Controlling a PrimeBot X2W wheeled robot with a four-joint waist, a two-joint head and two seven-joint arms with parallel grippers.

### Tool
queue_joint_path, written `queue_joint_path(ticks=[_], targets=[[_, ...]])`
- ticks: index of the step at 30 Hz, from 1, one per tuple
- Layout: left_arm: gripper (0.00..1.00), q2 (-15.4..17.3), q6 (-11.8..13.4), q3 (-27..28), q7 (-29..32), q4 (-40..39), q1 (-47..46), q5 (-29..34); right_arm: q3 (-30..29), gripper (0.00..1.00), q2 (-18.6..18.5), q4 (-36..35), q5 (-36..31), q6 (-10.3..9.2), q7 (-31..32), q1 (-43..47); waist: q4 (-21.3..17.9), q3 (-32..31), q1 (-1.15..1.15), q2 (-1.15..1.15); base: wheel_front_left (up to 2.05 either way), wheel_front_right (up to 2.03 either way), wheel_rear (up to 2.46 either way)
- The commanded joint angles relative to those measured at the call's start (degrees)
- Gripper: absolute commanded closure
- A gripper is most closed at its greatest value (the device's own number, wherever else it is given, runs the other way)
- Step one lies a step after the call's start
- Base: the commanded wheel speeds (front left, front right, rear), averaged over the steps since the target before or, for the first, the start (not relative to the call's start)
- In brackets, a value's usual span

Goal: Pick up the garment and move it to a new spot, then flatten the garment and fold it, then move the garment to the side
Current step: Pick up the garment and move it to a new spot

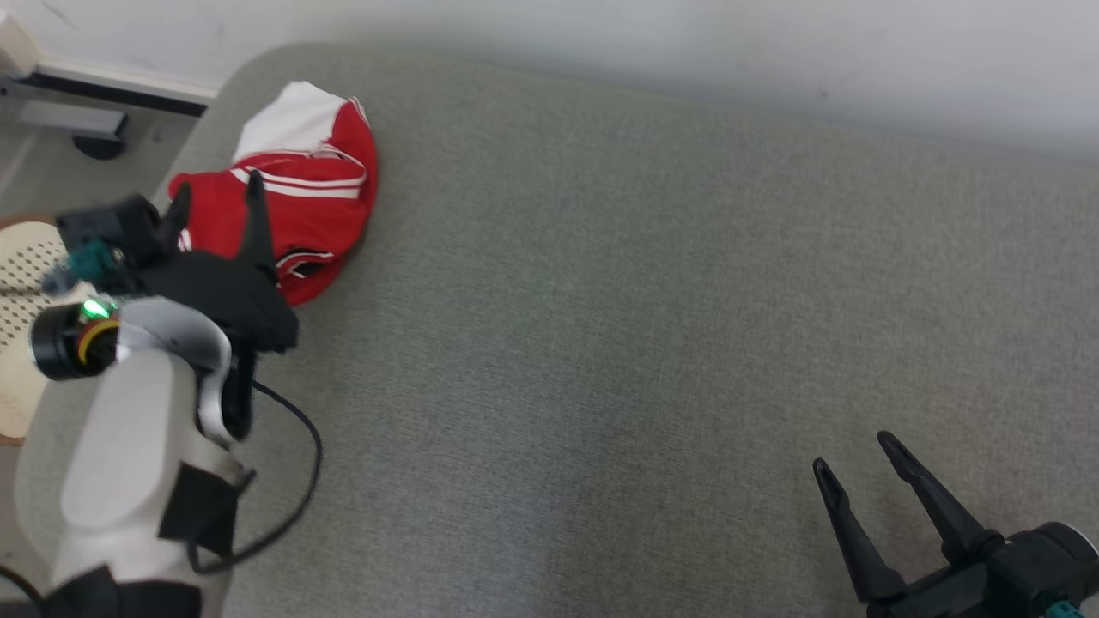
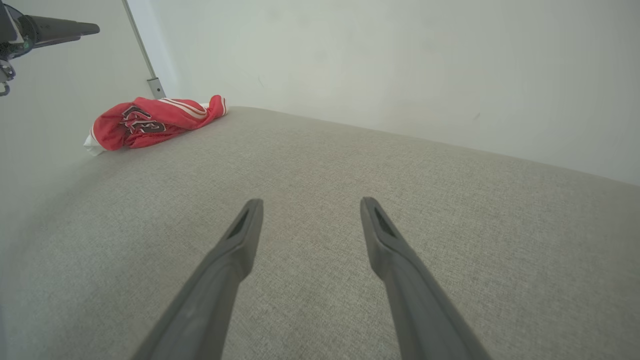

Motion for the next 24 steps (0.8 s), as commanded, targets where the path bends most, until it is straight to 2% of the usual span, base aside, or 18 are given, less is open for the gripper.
queue_joint_path(ticks=[1, 4, 13, 16, 22, 23, 24], targets=[[0.0, 0.8, 0.1, 0.5, 0.9, 1.6, -1.9, -0.5, 0.0, 0.0, -0.4, -0.3, 0.3, 0.07, -0.1, -0.9, -2.7, 4.4, -0.02, -0.01, 0.0, 0.0, 0.0], [0.0, 2.7, 1.2, 1.2, 6.5, 9.7, -8.3, -1.2, 0.6, 0.0, -1.3, -0.6, 0.5, 0.07, -0.1, -2.2, -4.9, 6.2, -0.02, -0.01, 0.0, 0.0, 0.0], [0.0, 8.0, 5.7, 1.7, 12.2, 23.6, -17.2, -0.2, 1.0, 0.0, -2.8, -1.5, 0.8, 0.07, -0.1, -5.2, -9.0, 9.9, -0.02, -0.01, 0.0, 0.0, 0.0], [0.0, 8.4, 6.5, 1.4, 14.3, 26.9, -18.6, -0.2, 0.5, 0.0, -3.3, -1.7, 0.8, 0.07, -0.1, -5.8, -9.6, 11.1, -0.02, -0.01, 0.0, 0.0, 0.0], [0.0, 8.6, 6.5, 0.8, 14.0, 30.8, -19.8, -0.1, 0.0, 0.0, -3.9, -2.0, 1.0, 0.07, -0.1, -6.9, -10.3, 13.2, -0.02, -0.01, 0.0, 0.0, 0.0], [0.36, 8.5, 6.4, 0.6, 13.6, 31.3, -19.8, -0.1, 0.0, 0.0, -3.9, -2.0, 1.0, 0.07, -0.1, -7.1, -10.4, 13.3, -0.02, -0.01, 0.0, 0.0, 0.0], [0.8, 8.5, 6.5, 0.5, 13.4, 31.9, -19.8, -0.1, 0.0, 0.0, -3.7, -2.0, 1.0, 0.07, -0.1, -7.2, -10.4, 13.4, -0.02, -0.01, 0.0, 0.0, 0.0]])
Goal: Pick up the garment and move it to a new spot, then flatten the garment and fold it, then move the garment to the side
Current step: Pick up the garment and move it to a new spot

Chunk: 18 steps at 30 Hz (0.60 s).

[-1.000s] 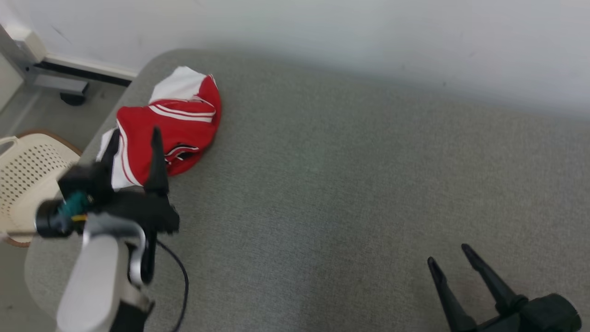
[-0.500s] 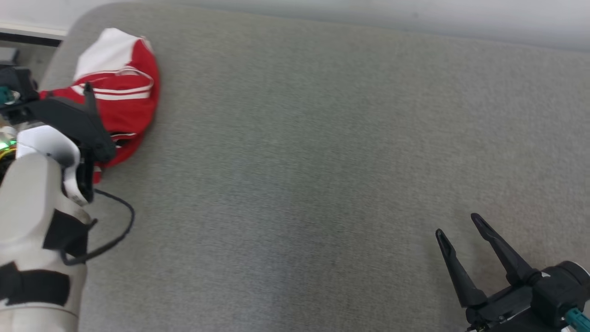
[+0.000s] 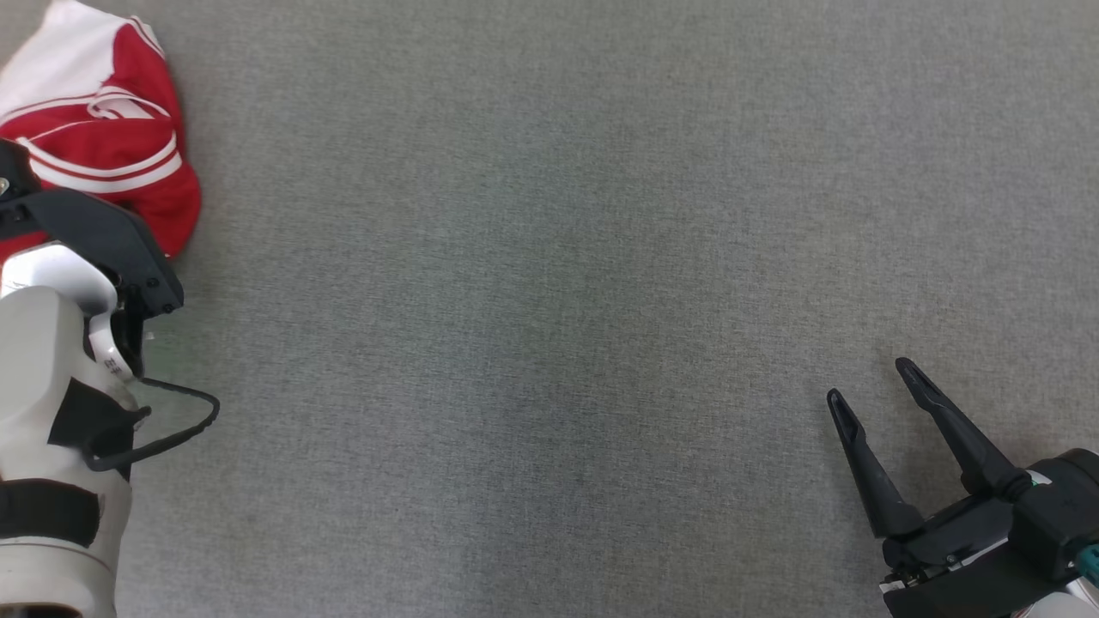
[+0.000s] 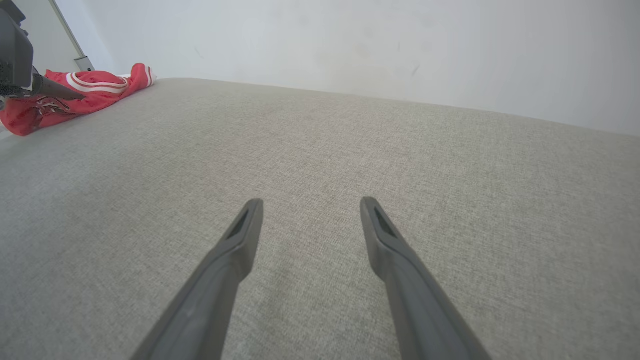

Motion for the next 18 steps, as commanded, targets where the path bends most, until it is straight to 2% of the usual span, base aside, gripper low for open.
queue_joint_path(ticks=[1, 4, 9, 14, 18], targets=[[1.0, 0.0, 0.0, -0.2, -0.4, 0.8, -0.3, -0.1, -0.1, 0.0, 0.2, -0.1, 0.3, 0.07, -0.1, -0.6, -0.6, 0.7, -0.01, -0.01, 0.0, 0.0, 0.0], [1.0, 0.0, -0.2, -0.4, -3.0, 1.3, -0.4, -0.2, 0.0, 0.0, 0.7, 0.2, 0.2, 0.07, -0.1, -0.7, -0.8, 0.7, -0.01, -0.01, 0.0, 0.0, 0.0], [1.0, 1.0, -2.2, -0.5, -12.8, -0.5, 0.5, -0.3, -0.1, 0.0, 1.7, 0.8, 0.5, 0.07, -0.1, -0.8, -1.1, -0.5, -0.01, -0.01, 0.0, 0.0, 0.0], [1.0, 0.7, -4.3, -1.2, -21.0, -1.3, 2.6, 0.1, 0.4, 0.0, 3.3, 1.4, 0.3, 0.07, -0.1, -0.2, -1.2, -3.9, -0.01, -0.01, 0.0, 0.0, 0.0], [1.0, 0.6, -5.5, -2.5, -24.5, -2.6, 4.1, 1.0, 0.9, 0.0, 4.6, 2.1, 0.3, 0.07, -0.1, 0.6, -1.4, -7.1, -0.01, -0.01, 0.0, 0.0, 0.0]])
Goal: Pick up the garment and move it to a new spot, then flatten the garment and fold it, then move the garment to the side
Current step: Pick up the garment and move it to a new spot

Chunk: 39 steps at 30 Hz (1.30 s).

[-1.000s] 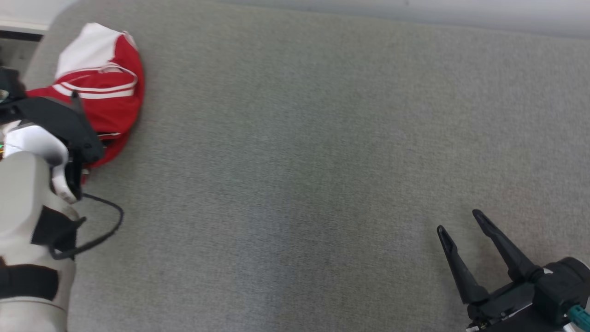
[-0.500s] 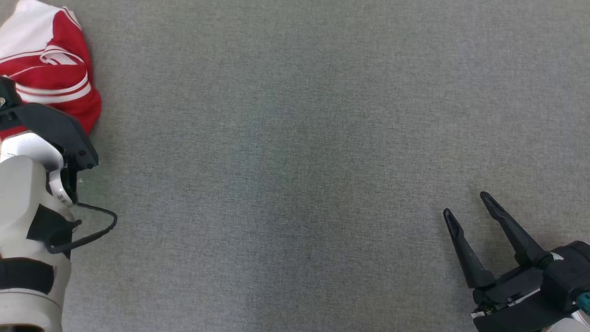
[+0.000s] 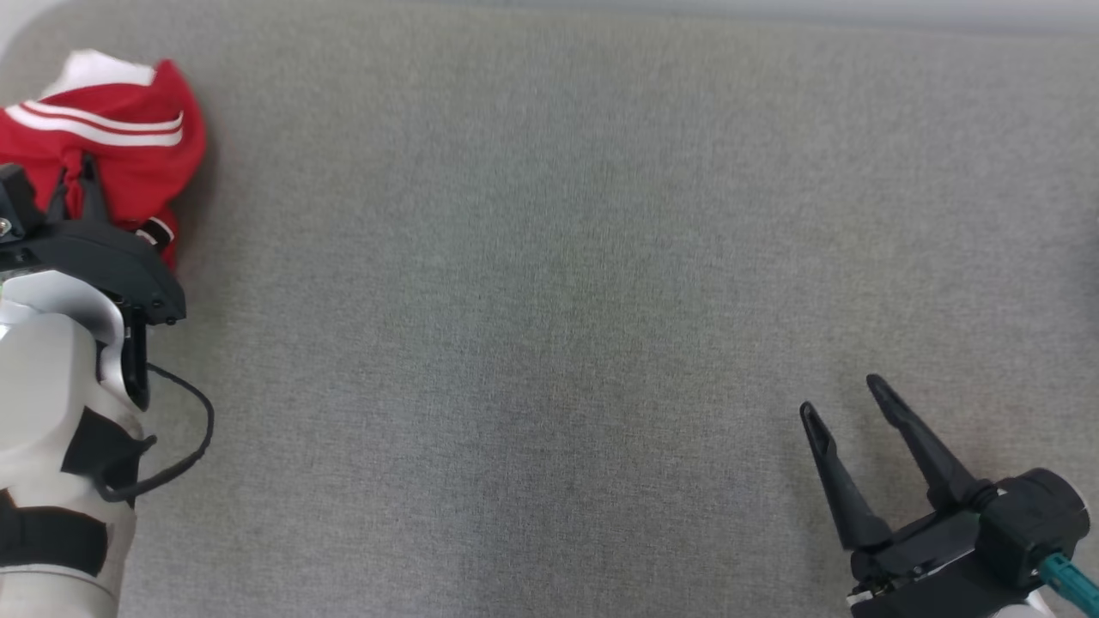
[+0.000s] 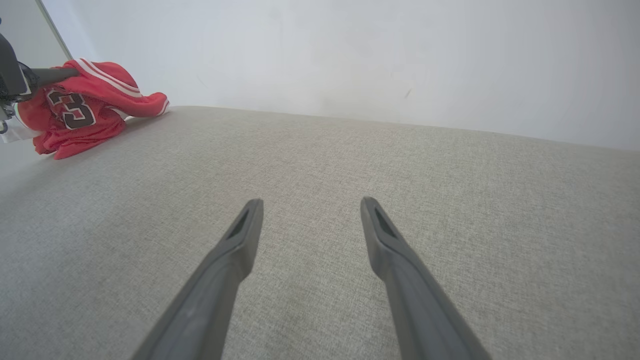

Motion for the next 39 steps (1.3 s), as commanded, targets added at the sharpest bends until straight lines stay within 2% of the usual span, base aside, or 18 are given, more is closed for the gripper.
queue_joint_path(ticks=[1, 13, 18, 29, 34, 39], targets=[[1.0, -0.2, -0.4, -0.5, -0.9, -1.0, 1.1, 0.6, 0.1, 0.0, 0.7, 0.3, 0.3, 0.07, -0.1, 0.7, -0.2, -3.4, 0.0, -0.01, 0.0, 0.0, 0.0], [1.0, -1.9, -2.6, -2.9, -2.5, -11.8, 7.4, 0.9, 0.8, 0.0, 4.5, 2.2, 0.5, 0.07, -0.1, 3.9, -2.3, -12.1, 0.0, -0.01, 0.0, 0.0, 0.0], [1.0, -3.0, -3.1, -3.9, -0.5, -18.5, 11.6, -0.1, 0.6, 0.0, 6.0, 2.5, 0.3, 0.07, -0.1, 4.9, -4.0, -15.1, 0.0, -0.01, 0.0, 0.0, 0.0], [1.0, -6.6, -2.2, -6.7, 6.2, -35.3, 24.7, -2.1, -0.3, 0.0, 7.8, 2.7, -0.2, 0.07, -0.1, 6.8, -9.8, -19.5, 0.0, -0.01, 0.0, 0.0, 0.0], [1.0, -9.2, -1.7, -8.1, 7.3, -38.7, 30.4, -3.3, -0.6, 0.0, 8.3, 2.5, -0.3, 0.07, -0.1, 7.3, -12.5, -19.8, 0.0, -0.01, 0.0, 0.0, 0.0], [1.0, -11.1, -0.8, -9.5, 7.4, -38.9, 33.9, -4.6, -0.9, 0.0, 8.7, 2.5, -0.2, 0.07, -0.1, 7.3, -15.2, -19.7, 0.0, -0.01, 0.0, 0.0, 0.0]])
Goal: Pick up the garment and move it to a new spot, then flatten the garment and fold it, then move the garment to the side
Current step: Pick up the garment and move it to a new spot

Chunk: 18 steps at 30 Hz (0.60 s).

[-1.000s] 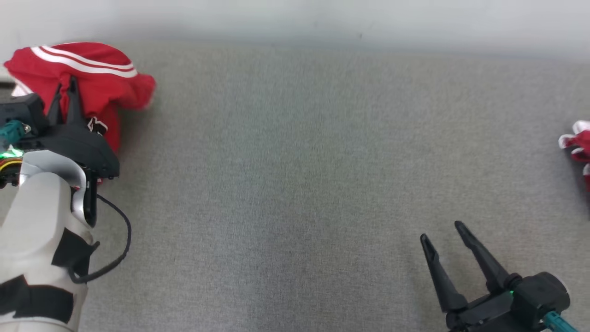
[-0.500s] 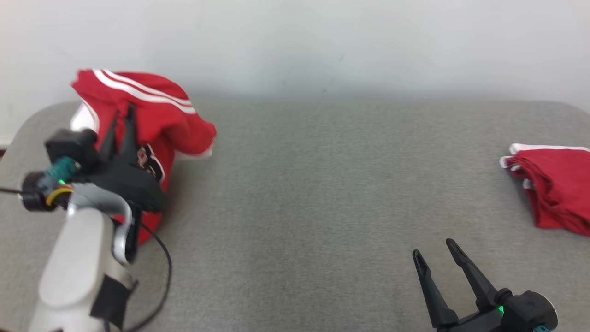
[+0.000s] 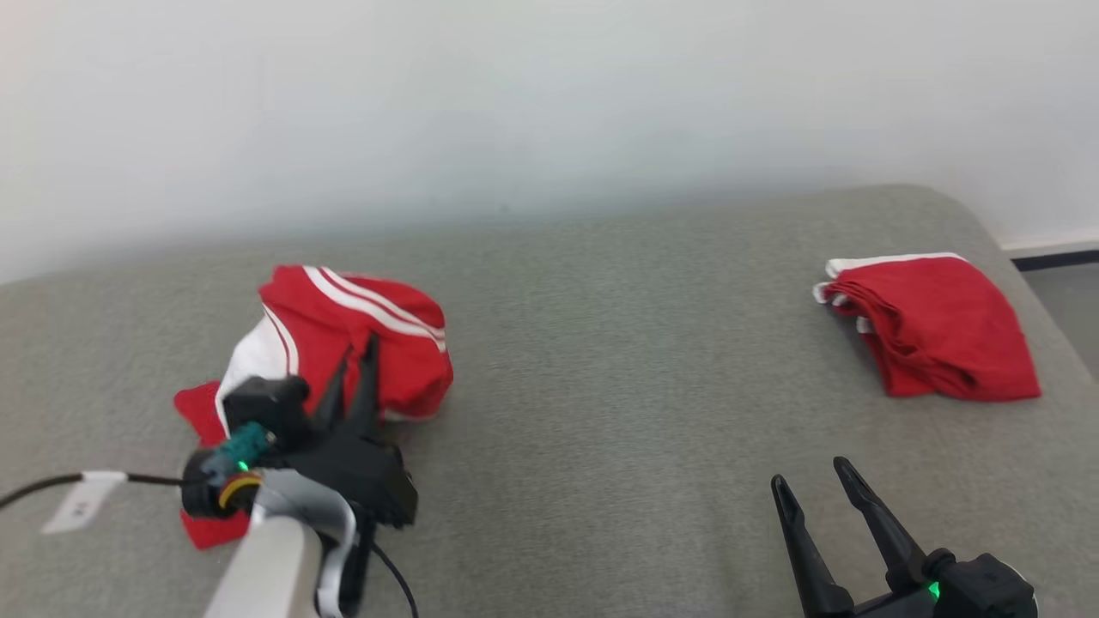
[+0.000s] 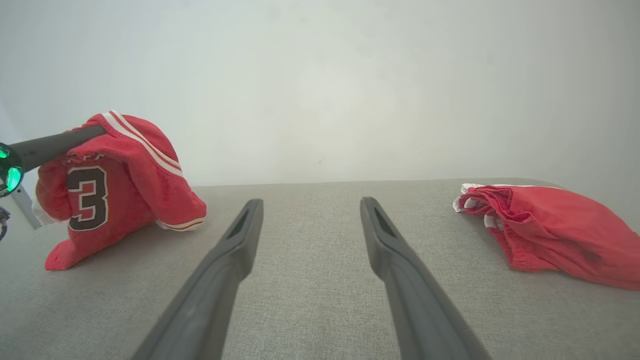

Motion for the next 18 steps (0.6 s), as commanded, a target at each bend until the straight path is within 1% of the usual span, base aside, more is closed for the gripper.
queue_joint_path(ticks=[1, 6, 10, 13, 14, 18], targets=[[1.0, -0.7, 0.3, -0.8, -0.2, 0.4, 1.8, -0.6, -0.1, 0.0, 0.3, -0.1, -0.1, 0.07, -0.1, 0.3, -2.4, -0.4, 0.01, 0.01, 0.0, 0.0, 0.0], [1.0, -1.9, 1.5, -2.7, -2.6, 3.2, 4.9, -1.9, -0.4, 0.0, 0.7, 0.1, 0.0, 0.07, -0.1, 0.7, -4.1, -0.6, 0.01, 0.01, 0.0, 0.0, 0.0], [1.0, -2.4, 2.2, -4.1, -4.5, 5.2, 6.1, -3.6, -0.8, 0.0, 1.0, 0.1, 0.0, 0.07, -0.1, 1.0, -4.5, -0.8, 0.01, 0.01, 0.0, 0.0, 0.0], [1.0, -2.5, 2.4, -6.5, -6.0, 6.9, 6.6, -6.1, -0.8, 0.0, 1.0, 0.2, -0.1, 0.07, -0.1, 1.2, -4.8, -1.0, 0.01, 0.01, 0.0, 0.0, 0.0], [1.0, -2.6, 2.9, -8.8, -6.7, 7.9, 6.8, -8.1, -0.8, 0.0, 1.0, 0.3, -0.1, 0.07, -0.1, 1.2, -5.0, -1.1, 0.01, 0.01, 0.0, 0.0, 0.0], [1.0, -2.5, 3.8, -12.8, -7.2, 10.6, 6.8, -11.1, -0.7, 0.0, 1.1, 0.5, 0.0, 0.07, -0.1, 1.3, -5.2, -1.5, 0.01, 0.01, 0.0, 0.0, 0.0]])
